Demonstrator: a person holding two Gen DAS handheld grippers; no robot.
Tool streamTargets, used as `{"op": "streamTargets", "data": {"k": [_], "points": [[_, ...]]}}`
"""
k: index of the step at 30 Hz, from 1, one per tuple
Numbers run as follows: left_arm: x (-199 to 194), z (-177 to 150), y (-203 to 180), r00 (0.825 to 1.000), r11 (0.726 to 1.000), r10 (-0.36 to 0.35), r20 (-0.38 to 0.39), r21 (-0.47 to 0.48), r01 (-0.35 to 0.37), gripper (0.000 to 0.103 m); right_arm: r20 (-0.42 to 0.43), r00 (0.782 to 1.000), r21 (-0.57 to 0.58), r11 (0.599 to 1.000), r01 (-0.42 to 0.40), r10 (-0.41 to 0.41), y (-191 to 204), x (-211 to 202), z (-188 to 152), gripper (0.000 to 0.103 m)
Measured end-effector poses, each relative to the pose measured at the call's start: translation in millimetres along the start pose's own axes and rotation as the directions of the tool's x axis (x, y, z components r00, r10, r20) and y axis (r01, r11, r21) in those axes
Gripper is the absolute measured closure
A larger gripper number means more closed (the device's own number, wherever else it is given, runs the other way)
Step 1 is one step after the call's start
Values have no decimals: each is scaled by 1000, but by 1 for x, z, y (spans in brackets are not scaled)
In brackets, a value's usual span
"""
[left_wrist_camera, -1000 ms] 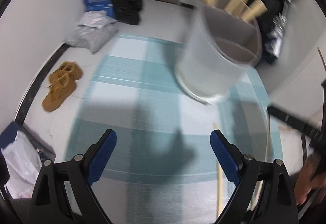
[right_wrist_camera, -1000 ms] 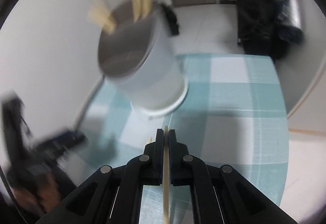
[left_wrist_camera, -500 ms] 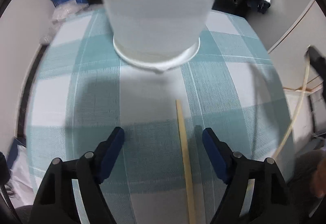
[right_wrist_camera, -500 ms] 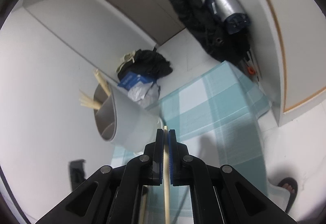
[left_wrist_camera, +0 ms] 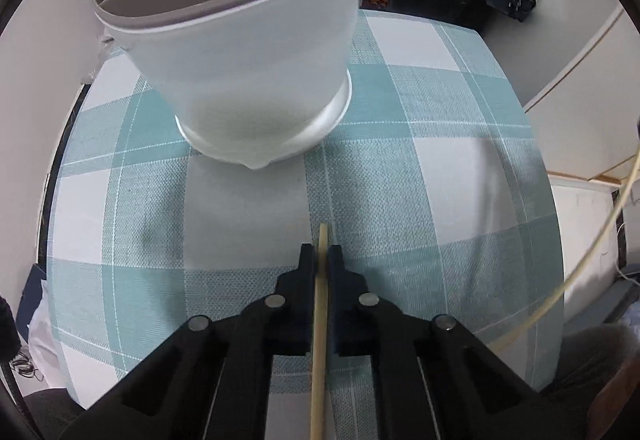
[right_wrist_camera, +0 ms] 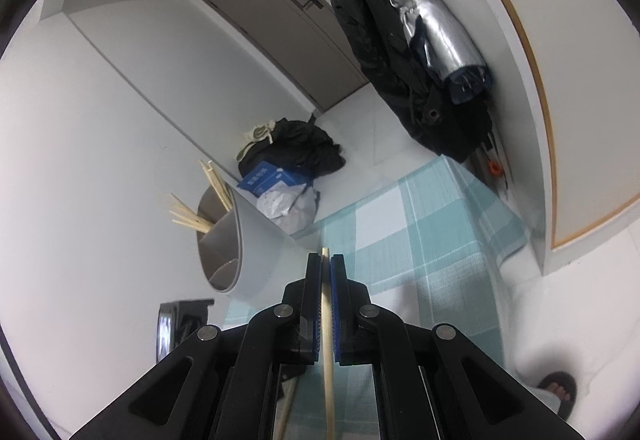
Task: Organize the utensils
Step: 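Lift both held chopsticks and carry them above the utensil holder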
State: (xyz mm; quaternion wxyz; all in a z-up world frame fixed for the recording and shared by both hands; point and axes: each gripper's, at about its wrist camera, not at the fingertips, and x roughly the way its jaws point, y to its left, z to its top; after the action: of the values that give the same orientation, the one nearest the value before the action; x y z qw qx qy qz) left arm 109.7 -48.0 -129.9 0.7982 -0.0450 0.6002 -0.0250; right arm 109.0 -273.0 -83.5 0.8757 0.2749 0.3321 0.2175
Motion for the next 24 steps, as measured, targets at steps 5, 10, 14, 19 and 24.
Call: {"op": "streamTargets", "data": {"k": [5, 10, 14, 19, 24], "points": [[-10, 3, 5, 999, 1000, -22, 38, -17, 22, 102, 17, 1000, -21, 1000, 4, -4, 2, -7, -2, 100], [-49, 1, 5, 984, 997, -79, 158, -4, 80, 102, 14, 1000, -45, 999, 7, -6, 7, -9, -6, 100], [-88, -9, 9, 949, 993, -116, 292, -3, 122, 102, 21, 1000, -96, 995, 23, -21, 20, -11, -12, 100], [-106, -9, -3, 906, 990, -137, 401, 35, 135, 102, 50, 999, -185, 983, 14, -4, 45, -18, -21, 100], [-122, -17, -3, 877, 989, -148, 456, 42, 145, 102, 52, 998, -276, 960, 38, -24, 72, -21, -34, 100]]}}
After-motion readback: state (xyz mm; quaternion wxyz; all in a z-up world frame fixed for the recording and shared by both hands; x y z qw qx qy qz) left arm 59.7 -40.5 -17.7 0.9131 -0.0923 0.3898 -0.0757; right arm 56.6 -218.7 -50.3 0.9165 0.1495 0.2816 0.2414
